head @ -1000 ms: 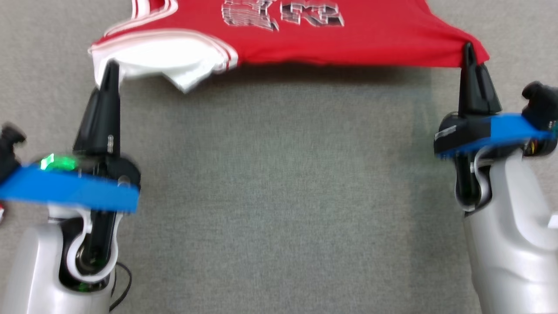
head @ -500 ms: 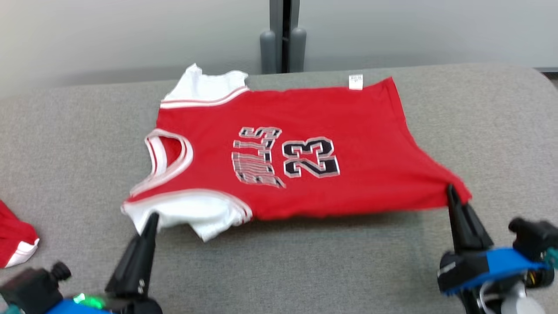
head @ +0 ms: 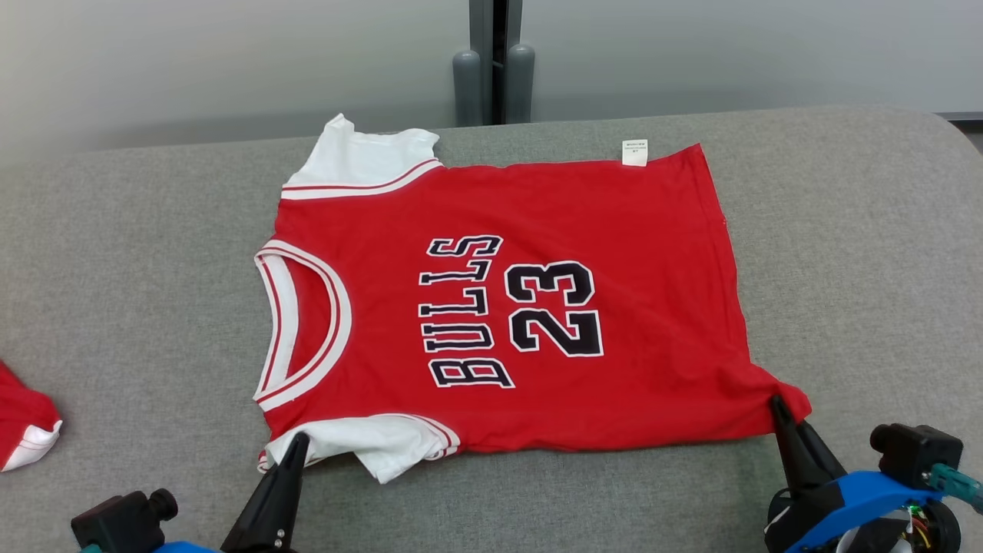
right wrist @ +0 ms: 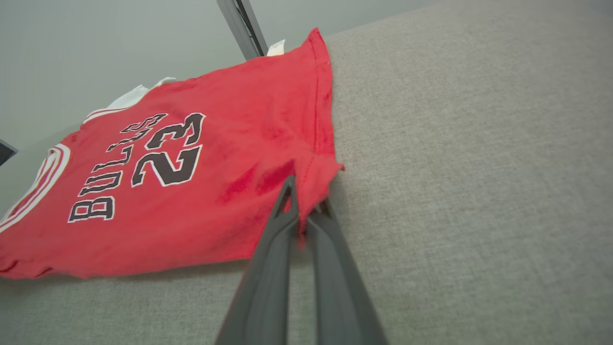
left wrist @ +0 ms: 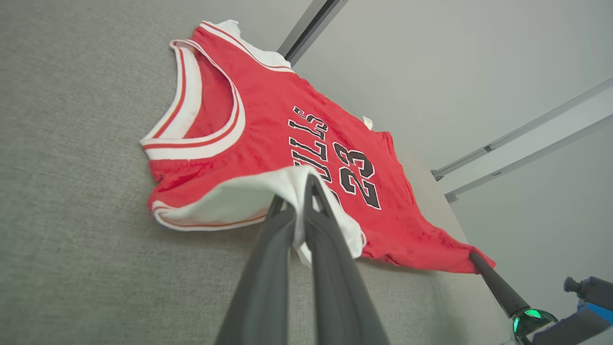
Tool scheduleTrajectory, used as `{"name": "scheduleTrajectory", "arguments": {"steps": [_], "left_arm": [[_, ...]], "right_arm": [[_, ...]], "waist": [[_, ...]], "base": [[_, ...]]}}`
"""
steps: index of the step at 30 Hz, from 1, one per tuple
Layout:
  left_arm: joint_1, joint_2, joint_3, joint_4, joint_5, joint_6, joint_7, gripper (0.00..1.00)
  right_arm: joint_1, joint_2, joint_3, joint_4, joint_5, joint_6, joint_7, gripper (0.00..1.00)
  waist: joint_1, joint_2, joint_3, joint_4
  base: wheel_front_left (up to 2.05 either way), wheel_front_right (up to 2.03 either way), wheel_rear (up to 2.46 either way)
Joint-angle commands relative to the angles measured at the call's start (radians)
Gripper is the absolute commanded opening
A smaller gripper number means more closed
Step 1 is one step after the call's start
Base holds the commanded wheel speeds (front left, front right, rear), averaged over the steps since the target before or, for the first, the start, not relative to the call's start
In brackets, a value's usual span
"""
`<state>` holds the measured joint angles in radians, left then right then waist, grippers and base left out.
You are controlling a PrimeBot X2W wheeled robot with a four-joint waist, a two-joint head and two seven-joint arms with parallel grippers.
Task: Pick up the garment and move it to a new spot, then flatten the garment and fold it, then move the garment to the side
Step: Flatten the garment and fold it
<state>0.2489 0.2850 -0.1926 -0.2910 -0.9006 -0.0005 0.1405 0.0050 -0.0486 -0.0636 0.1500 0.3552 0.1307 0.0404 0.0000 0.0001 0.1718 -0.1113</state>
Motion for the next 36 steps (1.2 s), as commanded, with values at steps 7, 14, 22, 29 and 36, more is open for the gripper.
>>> {"name": "scheduleTrajectory", "arguments": {"steps": [7,14,22,29,36], "left_arm": [[-0.106,-0.025,0.003,0.077,-0.016,-0.028,-0.021,0.00],[-0.288,-0.065,0.002,0.155,-0.007,-0.050,-0.056,0.00],[-0.532,-0.099,-0.001,0.374,0.019,-0.063,-0.091,0.00],[-0.658,-0.097,-0.005,0.539,0.055,-0.064,-0.116,0.00],[-0.723,-0.104,-0.025,0.642,0.098,-0.054,-0.155,1.00]], "right_arm": [[-0.088,-0.003,0.005,0.117,0.002,0.000,0.027,0.00],[-0.178,-0.003,-0.006,0.169,0.050,0.000,0.008,0.00],[-0.340,-0.003,-0.031,0.270,0.074,0.000,-0.038,0.00],[-0.476,-0.003,-0.019,0.422,0.066,0.000,-0.093,0.00],[-0.559,-0.003,0.017,0.516,0.042,0.000,-0.217,1.00]], "waist": [[0.0000,-0.0001,0.024,0.006],[0.0000,-0.0001,0.042,0.020],[0.0000,-0.0001,0.085,0.006],[0.0000,-0.0001,0.135,-0.003],[0.0000,-0.0001,0.153,0.000]], "base": [[0.00,0.00,0.00],[0.00,0.00,0.00],[0.00,0.00,0.00],[0.00,0.00,0.00],[0.00,0.00,0.00]]}}
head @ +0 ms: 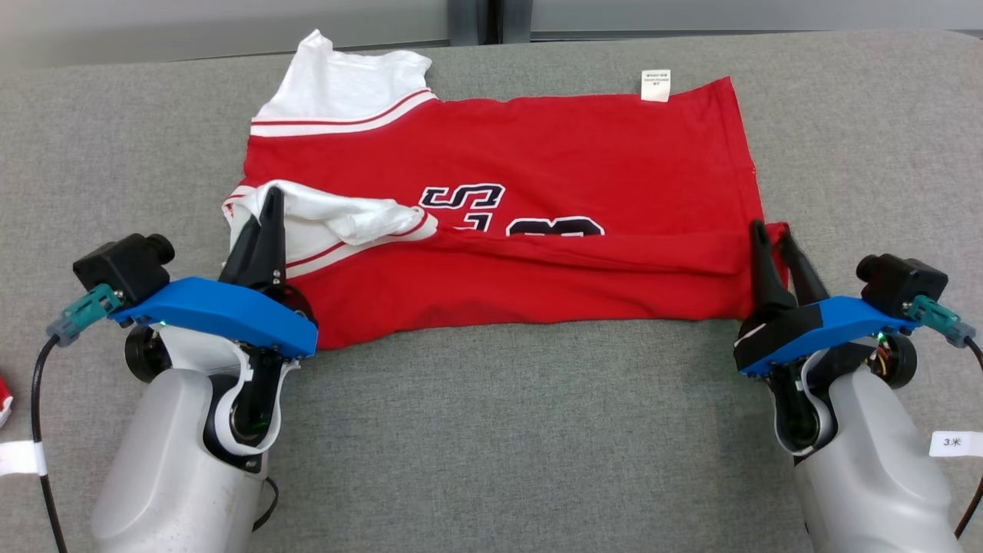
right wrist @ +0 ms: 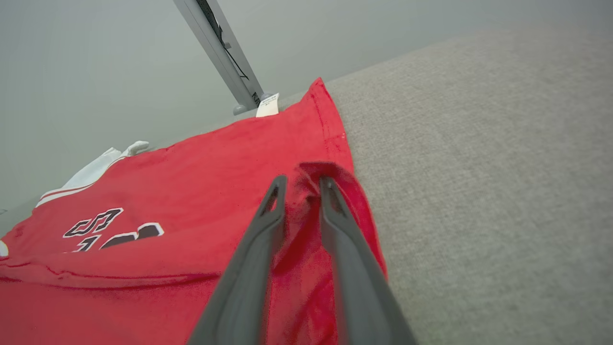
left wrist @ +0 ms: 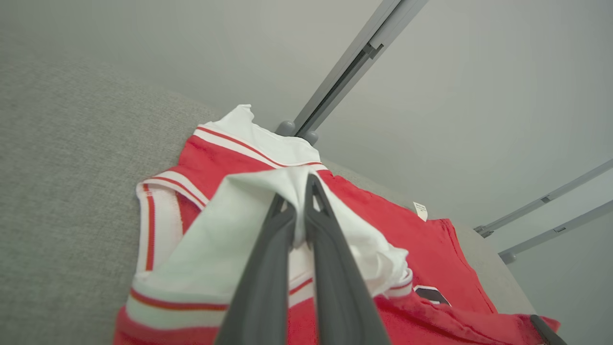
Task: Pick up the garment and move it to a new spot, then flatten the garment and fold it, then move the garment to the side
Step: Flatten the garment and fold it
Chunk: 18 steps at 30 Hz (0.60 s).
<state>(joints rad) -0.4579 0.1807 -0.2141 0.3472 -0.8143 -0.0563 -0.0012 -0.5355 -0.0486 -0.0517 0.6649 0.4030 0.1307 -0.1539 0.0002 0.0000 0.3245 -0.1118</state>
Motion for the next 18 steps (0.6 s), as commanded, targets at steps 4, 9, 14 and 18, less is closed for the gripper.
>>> {"name": "scheduleTrajectory", "arguments": {"steps": [4,9,14,18], "left_arm": [[-0.018,-0.006,-0.006,0.007,0.023,-0.015,-0.065,1.00],[0.039,0.012,-0.004,-0.023,0.023,-0.023,-0.086,1.00],[0.144,0.042,0.017,-0.076,0.005,0.001,-0.073,1.00],[0.215,0.061,0.030,-0.096,-0.009,0.033,-0.042,1.00]], "right_arm": [[-0.026,-0.004,0.013,0.004,-0.019,0.000,-0.083,1.00],[0.023,-0.003,-0.001,-0.051,-0.040,0.000,-0.107,1.00],[0.101,-0.003,-0.048,-0.149,-0.136,0.000,-0.110,1.00],[0.156,-0.003,-0.067,-0.197,-0.187,0.000,-0.106,1.00]], "waist": [[-0.0002,0.0000,-0.007,0.001],[-0.0002,0.0000,-0.033,-0.001],[-0.0002,0.0000,-0.068,-0.001],[-0.0002,0.0000,-0.088,0.001]], "base": [[0.00,0.00,0.00],[0.00,0.00,0.00],[0.00,0.00,0.00],[0.00,0.00,0.00]]}}
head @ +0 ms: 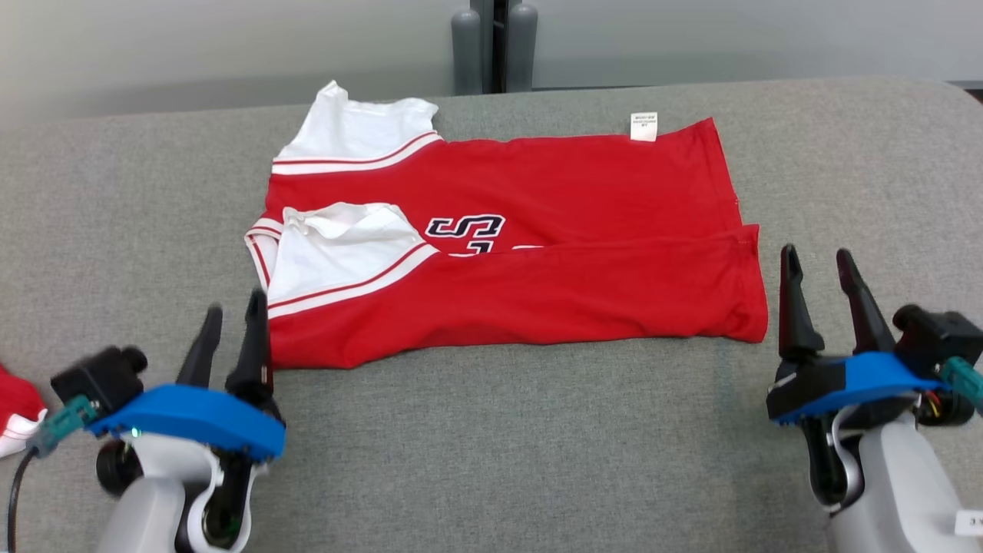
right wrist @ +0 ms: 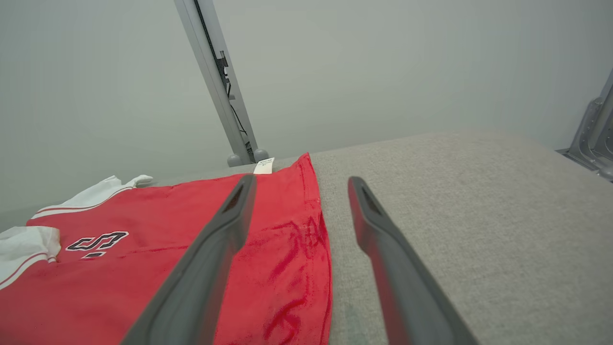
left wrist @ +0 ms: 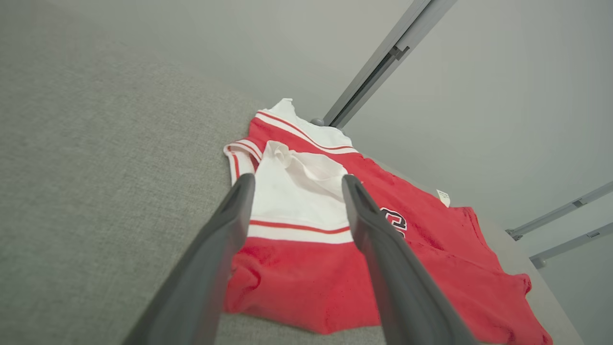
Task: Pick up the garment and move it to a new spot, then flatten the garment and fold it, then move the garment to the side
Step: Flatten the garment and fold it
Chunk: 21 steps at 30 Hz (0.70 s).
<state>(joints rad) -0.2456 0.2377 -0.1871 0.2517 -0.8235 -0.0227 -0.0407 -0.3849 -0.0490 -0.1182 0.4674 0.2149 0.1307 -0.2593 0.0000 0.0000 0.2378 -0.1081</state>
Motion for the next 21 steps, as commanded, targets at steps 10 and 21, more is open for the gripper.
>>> {"name": "scheduleTrajectory", "arguments": {"steps": [10,21], "left_arm": [[0.084,0.002,0.003,-0.012,-0.043,0.117,0.134,1.00],[0.040,-0.016,0.019,0.029,-0.074,0.170,0.179,0.31]], "right_arm": [[0.100,-0.003,0.023,-0.086,-0.044,0.000,0.087,1.00],[0.071,-0.003,0.047,-0.075,-0.034,0.000,0.138,1.00]], "waist": [[0.0000,0.0000,-0.009,-0.012],[0.0000,0.0000,0.045,-0.034]], "base": [[0.00,0.00,0.00],[0.00,0.00,0.00]]}}
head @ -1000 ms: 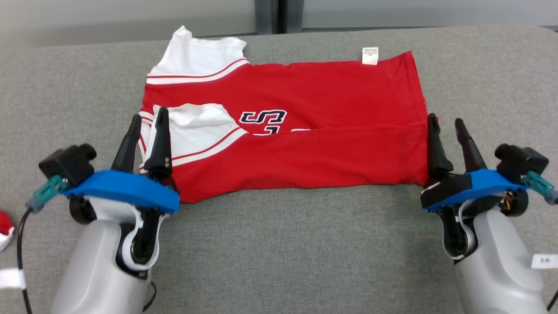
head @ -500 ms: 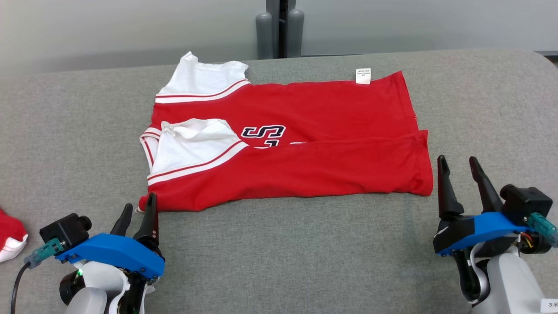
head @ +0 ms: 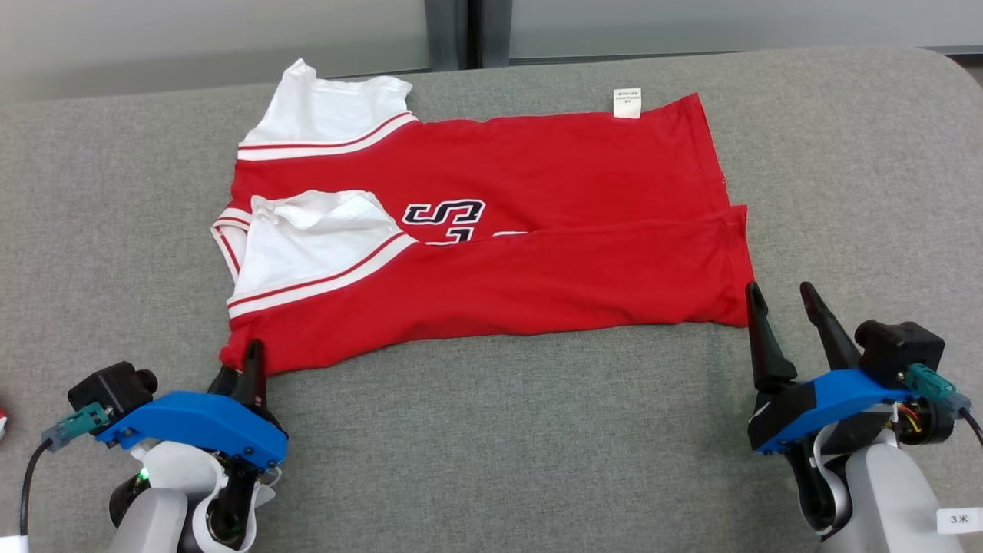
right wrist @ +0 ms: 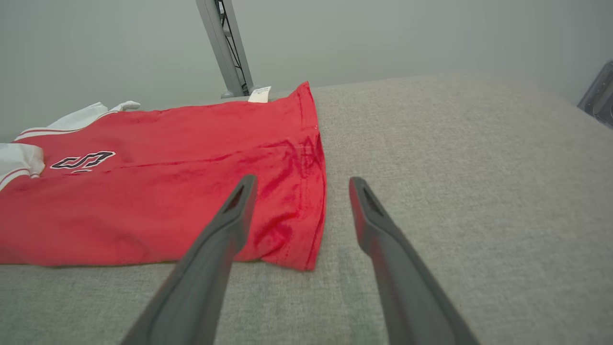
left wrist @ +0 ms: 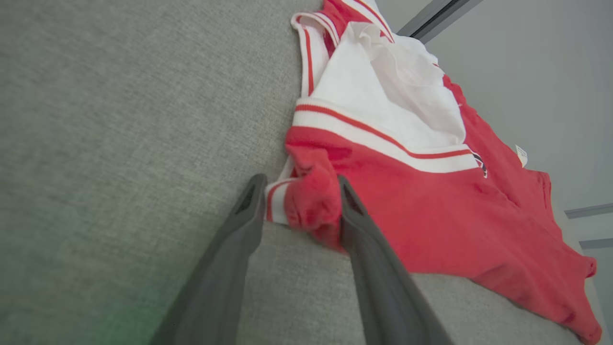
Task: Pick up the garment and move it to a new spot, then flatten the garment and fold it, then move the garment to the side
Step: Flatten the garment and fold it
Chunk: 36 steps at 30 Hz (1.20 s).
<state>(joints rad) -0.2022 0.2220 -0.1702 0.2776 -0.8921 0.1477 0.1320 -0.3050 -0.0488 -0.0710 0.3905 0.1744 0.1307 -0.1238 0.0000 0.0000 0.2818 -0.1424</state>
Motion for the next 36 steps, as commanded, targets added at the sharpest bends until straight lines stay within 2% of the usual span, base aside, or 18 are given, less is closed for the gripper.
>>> {"name": "scheduleTrajectory", "arguments": {"steps": [1,2,8,13,14,15,16,17,18,22,27,32,36], "left_arm": [[-0.001,-0.002,0.005,0.000,-0.009,-0.004,0.004,0.06],[0.003,-0.002,0.010,-0.004,-0.014,-0.007,-0.001,0.00],[0.016,-0.017,0.027,-0.022,-0.043,-0.033,-0.029,0.00],[0.033,-0.024,0.032,-0.022,-0.057,-0.053,-0.045,0.00],[0.033,-0.024,0.033,-0.019,-0.058,-0.058,-0.049,0.00],[0.033,-0.025,0.033,-0.016,-0.059,-0.061,-0.053,0.00],[0.033,-0.027,0.035,-0.011,-0.062,-0.067,-0.057,0.00],[0.033,-0.029,0.037,-0.008,-0.065,-0.070,-0.063,0.00],[0.033,-0.030,0.038,-0.006,-0.066,-0.077,-0.067,0.00],[0.026,-0.040,0.054,-0.010,-0.090,-0.102,-0.085,0.00],[0.037,-0.032,0.057,-0.052,-0.085,-0.112,-0.104,0.00],[0.123,-0.024,0.041,-0.174,-0.086,-0.115,-0.090,0.00],[0.268,-0.018,0.045,-0.287,-0.100,-0.092,-0.077,0.00]], "right_arm": [[-0.015,-0.003,-0.002,0.013,0.007,0.000,0.006,1.00],[-0.021,-0.003,-0.003,0.027,0.012,0.000,0.007,1.00],[-0.069,-0.003,-0.019,0.144,0.029,0.000,0.025,1.00],[-0.126,-0.003,0.006,0.269,0.048,0.000,0.059,1.00],[-0.136,-0.003,0.015,0.291,0.049,0.000,0.063,0.78],[-0.144,-0.003,0.023,0.310,0.056,0.000,0.069,0.41],[-0.151,-0.002,0.030,0.328,0.065,0.000,0.072,0.25],[-0.158,-0.002,0.032,0.340,0.077,0.000,0.067,0.03],[-0.167,-0.002,0.030,0.351,0.082,0.000,0.060,0.00],[-0.193,-0.003,0.002,0.369,0.090,0.000,0.018,0.00],[-0.175,-0.004,-0.051,0.344,0.086,0.000,0.000,0.00],[-0.073,-0.004,-0.069,0.219,0.110,0.000,0.031,0.00],[0.082,-0.004,-0.070,0.062,0.129,0.000,0.098,0.00]], "waist": [[0.0000,0.0000,0.002,0.002],[0.0000,0.0000,0.004,0.003],[0.0000,0.0000,0.008,0.020],[0.0000,0.0000,0.010,0.034],[0.0000,0.0000,0.010,0.037],[0.0000,0.0000,0.008,0.039],[0.0000,0.0000,0.006,0.041],[0.0000,0.0000,0.004,0.042],[0.0000,0.0000,0.000,0.043],[0.0000,0.0000,-0.026,0.044],[0.0000,0.0000,-0.066,0.048],[0.0000,0.0000,-0.100,0.052],[0.0000,0.0000,-0.112,0.053]], "base": [[0.00,0.00,0.00],[0.00,0.00,0.00],[0.00,0.00,0.00],[0.00,0.00,0.00],[0.00,0.00,0.00],[0.00,0.00,0.00],[0.00,0.00,0.00],[0.00,0.00,0.00],[0.00,0.00,0.00],[0.00,0.00,0.00],[0.00,0.00,0.00],[0.00,0.00,0.00],[0.00,0.00,0.00]]}}
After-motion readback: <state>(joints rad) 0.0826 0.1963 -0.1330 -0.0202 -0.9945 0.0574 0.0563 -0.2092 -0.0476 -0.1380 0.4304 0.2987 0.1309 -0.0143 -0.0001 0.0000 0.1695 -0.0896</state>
